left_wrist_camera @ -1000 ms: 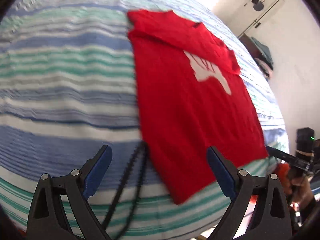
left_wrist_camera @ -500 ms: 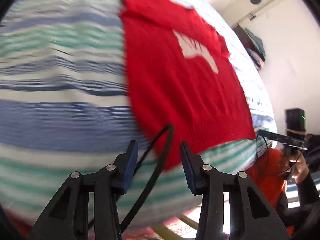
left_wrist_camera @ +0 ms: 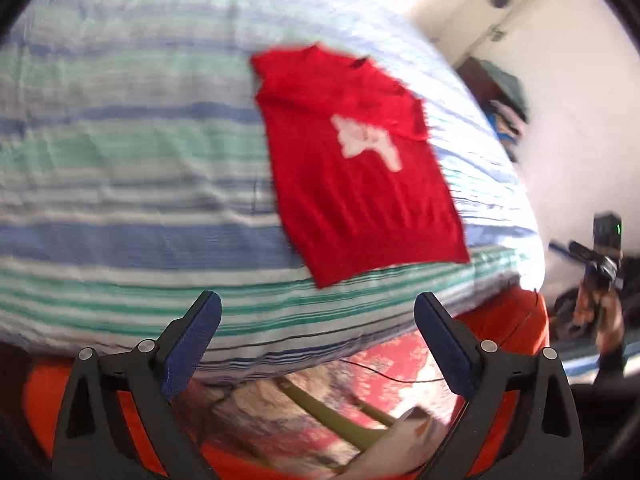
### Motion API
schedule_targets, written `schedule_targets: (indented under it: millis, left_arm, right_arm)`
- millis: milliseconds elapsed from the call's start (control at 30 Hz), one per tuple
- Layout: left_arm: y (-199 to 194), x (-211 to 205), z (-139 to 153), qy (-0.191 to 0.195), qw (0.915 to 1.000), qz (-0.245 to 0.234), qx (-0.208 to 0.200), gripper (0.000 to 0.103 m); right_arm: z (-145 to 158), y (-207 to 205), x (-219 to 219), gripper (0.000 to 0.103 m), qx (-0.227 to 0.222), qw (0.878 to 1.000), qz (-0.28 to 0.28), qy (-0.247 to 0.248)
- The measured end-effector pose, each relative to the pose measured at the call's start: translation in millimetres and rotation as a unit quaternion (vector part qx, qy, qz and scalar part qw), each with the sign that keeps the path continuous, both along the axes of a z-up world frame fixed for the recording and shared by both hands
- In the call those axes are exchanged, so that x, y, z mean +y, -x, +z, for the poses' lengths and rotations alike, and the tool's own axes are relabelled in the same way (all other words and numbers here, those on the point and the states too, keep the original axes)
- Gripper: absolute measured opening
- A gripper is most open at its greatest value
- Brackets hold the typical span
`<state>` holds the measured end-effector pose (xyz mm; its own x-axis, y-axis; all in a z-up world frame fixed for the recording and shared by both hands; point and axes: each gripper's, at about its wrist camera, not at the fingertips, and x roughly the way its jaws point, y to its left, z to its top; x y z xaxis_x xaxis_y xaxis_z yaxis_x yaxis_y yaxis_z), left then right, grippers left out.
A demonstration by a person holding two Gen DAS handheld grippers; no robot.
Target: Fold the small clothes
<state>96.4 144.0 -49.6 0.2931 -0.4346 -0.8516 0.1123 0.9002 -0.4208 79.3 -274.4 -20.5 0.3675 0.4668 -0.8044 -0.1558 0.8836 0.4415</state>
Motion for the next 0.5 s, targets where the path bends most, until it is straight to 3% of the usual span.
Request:
schedule_targets:
  millis: [67, 133, 300, 433, 500]
  left_arm:
    - [-8, -9, -14, 0.030, 0.9990, 0.016, 0.028, 0.094]
    - [-10, -12, -20, 0.038, 0.9986, 0.024, 0.029, 0.094]
    - [-25, -25, -57, 0.038, 0.9982, 0.027, 0.038, 0.093]
    - [-42, -45, -97, 0.025, 0.9980, 0.001, 0.059, 0.082]
    - [-45, -49, -110, 0.005, 0.9983, 0.001, 0.058, 0.082]
  right_arm:
    - [-28, -12, -6, 0.100, 0.033, 0.992, -0.057, -0.111]
    - [-44, -17, -6, 0.100, 0.053, 0.982, -0.092, -0.157]
    - [-78, -31, 15, 0.100, 0.104, 0.980, -0.074, -0.152]
    - [-124, -44, 27, 0.098, 0.131, 0.971, -0.045, -0.194]
    - [-149, -55, 38, 0.094, 0.143, 0.976, -0.049, -0.159]
